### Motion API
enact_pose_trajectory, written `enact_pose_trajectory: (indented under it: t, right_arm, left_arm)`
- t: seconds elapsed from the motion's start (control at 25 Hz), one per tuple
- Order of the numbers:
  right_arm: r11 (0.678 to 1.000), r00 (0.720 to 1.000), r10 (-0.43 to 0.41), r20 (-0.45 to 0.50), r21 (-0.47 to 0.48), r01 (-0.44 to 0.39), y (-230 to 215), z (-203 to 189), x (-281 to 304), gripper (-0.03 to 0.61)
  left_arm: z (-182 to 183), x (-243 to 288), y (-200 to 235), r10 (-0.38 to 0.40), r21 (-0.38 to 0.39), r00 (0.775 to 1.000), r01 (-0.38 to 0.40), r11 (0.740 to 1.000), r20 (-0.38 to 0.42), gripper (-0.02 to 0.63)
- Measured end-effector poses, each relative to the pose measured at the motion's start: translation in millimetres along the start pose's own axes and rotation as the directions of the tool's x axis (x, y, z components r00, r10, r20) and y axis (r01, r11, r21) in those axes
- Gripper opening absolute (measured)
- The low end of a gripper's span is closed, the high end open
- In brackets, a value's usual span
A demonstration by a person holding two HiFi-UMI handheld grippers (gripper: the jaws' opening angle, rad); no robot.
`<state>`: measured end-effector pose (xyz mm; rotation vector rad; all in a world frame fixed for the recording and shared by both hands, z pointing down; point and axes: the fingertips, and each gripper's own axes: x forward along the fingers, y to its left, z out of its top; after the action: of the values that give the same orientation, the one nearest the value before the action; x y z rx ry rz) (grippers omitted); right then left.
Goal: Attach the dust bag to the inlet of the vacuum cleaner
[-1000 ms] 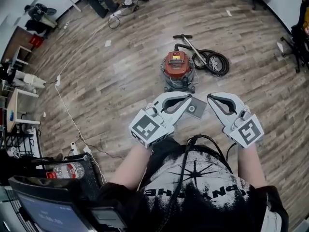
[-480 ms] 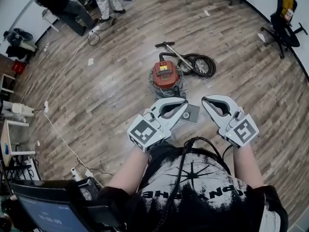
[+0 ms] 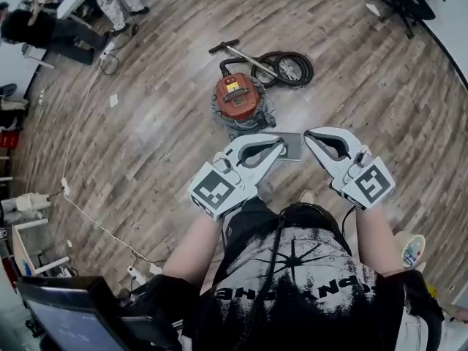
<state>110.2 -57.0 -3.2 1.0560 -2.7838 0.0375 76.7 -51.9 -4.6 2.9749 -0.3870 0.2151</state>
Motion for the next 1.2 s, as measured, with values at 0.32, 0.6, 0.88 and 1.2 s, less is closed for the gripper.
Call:
enact_pose_trajectory:
  t: [0.32, 0.6, 0.88, 1.2]
  right_arm:
    - [0.998, 0.991, 0.023, -0.134, 0.056, -0.015, -30.4, -63.5, -5.2, 0.015]
    - [0.995, 0.971, 0.056, -0.233, 0.089, -0.036, -48.6, -151.7, 22.2, 0.021]
    - [0.989, 0.951, 0.104, -0.290, 0.135, -0.066, -45.0, -295.1, 80.1, 0.045]
    - [0.988, 0.915, 0.139, -0.378, 0.109, -0.105, -46.7, -491.9, 130.1, 0.057]
  left_arm:
    - [-34.0, 33.7, 11.6, 0.002, -0.038, 0.999, -0.003, 0.999, -0.044, 0.000]
    - [-108.0, 51.3, 37.1, 0.024, -0.123, 0.994, -0.037, 0.992, -0.108, 0.000]
    - [-222.4, 82.7, 94.0, -0.006, -0.141, 0.988, -0.016, 0.990, -0.154, 0.000]
    - [-369.0, 132.8, 141.7, -0.071, -0.110, 0.986, 0.055, 0.992, -0.149, 0.000]
